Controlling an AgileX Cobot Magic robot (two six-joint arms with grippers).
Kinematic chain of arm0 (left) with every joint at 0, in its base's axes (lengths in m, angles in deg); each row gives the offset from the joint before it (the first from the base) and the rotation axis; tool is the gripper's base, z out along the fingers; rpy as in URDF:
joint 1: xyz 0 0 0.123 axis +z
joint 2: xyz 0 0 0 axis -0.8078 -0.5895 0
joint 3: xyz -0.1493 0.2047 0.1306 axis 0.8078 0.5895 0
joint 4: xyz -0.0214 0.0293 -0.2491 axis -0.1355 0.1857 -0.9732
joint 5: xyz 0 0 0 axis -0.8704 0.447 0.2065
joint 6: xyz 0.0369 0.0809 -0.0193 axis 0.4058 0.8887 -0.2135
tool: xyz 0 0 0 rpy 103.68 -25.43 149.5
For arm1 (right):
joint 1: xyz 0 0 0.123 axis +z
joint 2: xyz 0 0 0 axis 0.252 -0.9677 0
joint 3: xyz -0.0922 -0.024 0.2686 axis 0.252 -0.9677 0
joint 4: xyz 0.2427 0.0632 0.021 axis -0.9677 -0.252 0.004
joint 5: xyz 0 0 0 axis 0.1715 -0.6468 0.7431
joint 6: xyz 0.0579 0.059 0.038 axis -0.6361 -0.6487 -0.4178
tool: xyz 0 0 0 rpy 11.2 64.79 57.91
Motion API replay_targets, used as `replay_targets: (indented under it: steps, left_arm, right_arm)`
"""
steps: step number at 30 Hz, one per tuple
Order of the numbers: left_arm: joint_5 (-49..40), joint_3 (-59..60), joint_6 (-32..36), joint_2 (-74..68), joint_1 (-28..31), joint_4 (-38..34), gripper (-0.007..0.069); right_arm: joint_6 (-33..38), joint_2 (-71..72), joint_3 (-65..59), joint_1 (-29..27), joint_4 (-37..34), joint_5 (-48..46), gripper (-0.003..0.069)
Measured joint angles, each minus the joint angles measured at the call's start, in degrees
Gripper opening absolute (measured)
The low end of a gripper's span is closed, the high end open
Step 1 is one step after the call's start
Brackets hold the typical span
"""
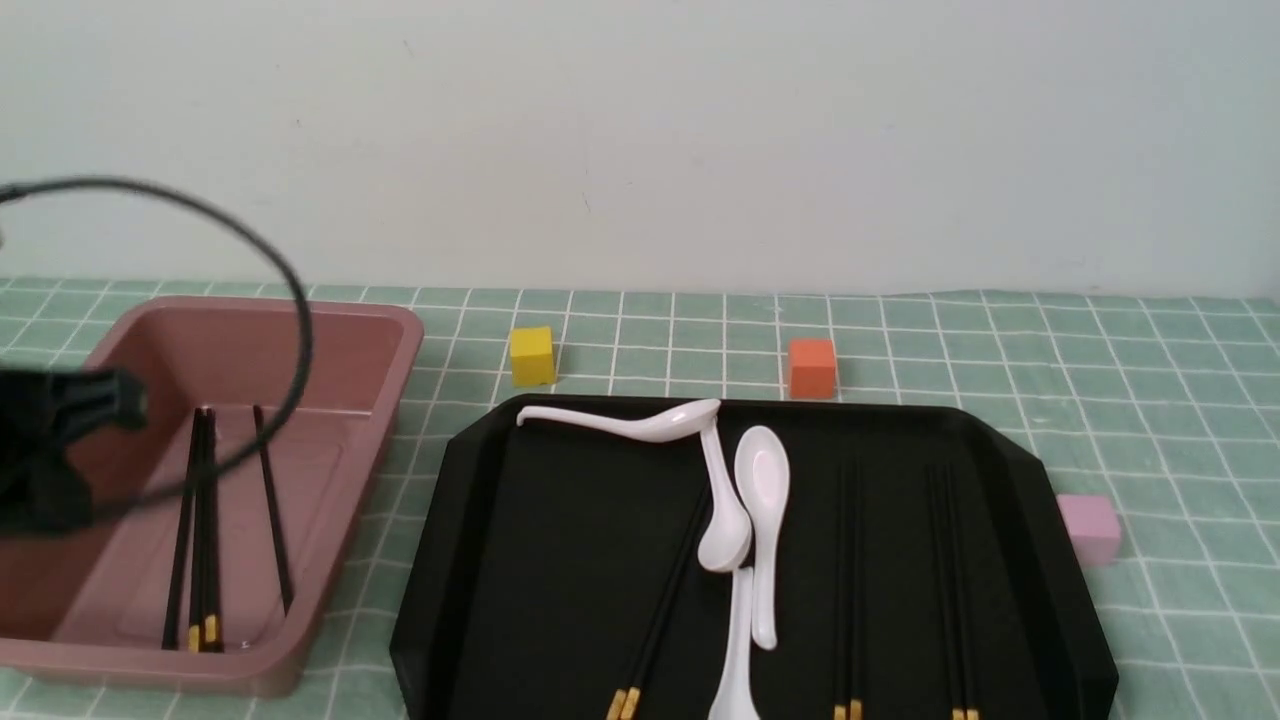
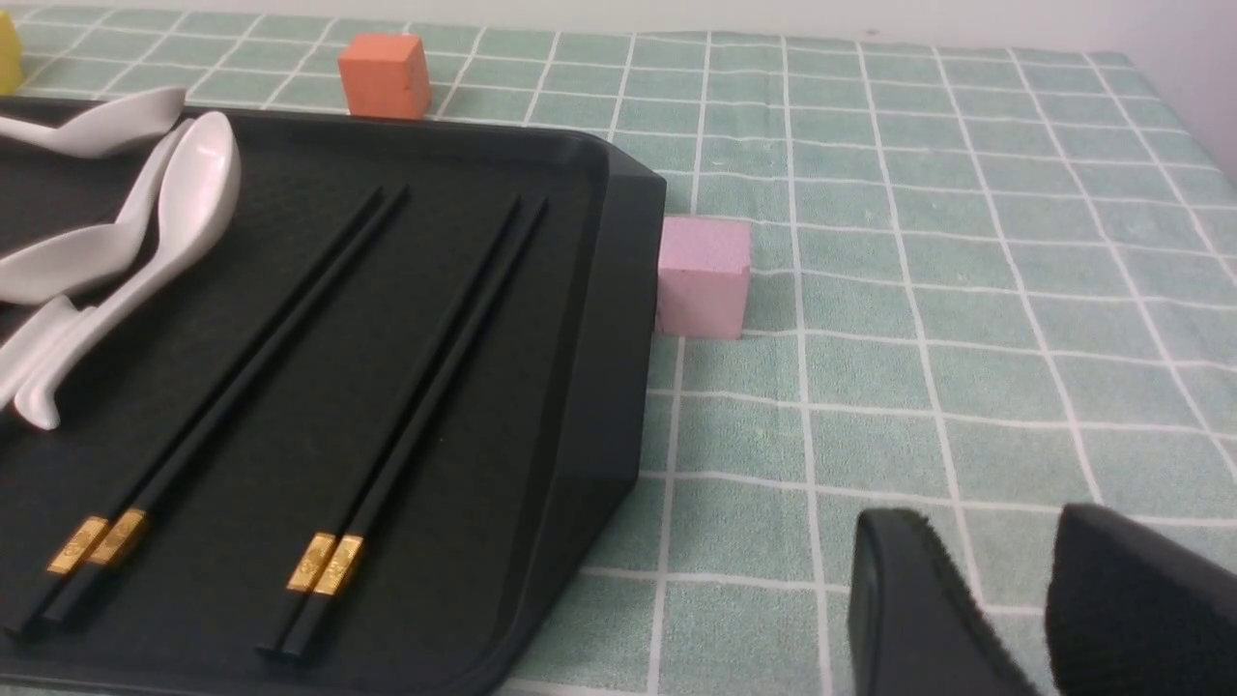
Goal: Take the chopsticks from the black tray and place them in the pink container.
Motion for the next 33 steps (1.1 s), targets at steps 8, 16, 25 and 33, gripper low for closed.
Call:
replay_targets:
  steps: [8,16,25,33]
  left_arm:
    - [8.6,22.0,15.5,24.2,0.0,-16.7,-0.0013]
    - [13.5,30.1,24.2,44.6,0.0,-21.8,-0.0013]
    - [12.5,30.3,25.0,50.0,0.0,-21.4,-0.0013]
    - [18.7,30.4,25.9,50.0,0.0,-19.7,-0.0013]
  right_arm:
    - [0.0,0.0,0.0,0.0,0.0,0.0,0.0239]
    - [0.0,0.0,0.0,0.0,0.0,0.0,0.0239]
    - [0.0,0.0,0.0,0.0,0.0,0.0,0.0239]
    - [0.0,0.0,0.0,0.0,0.0,0.0,0.0239]
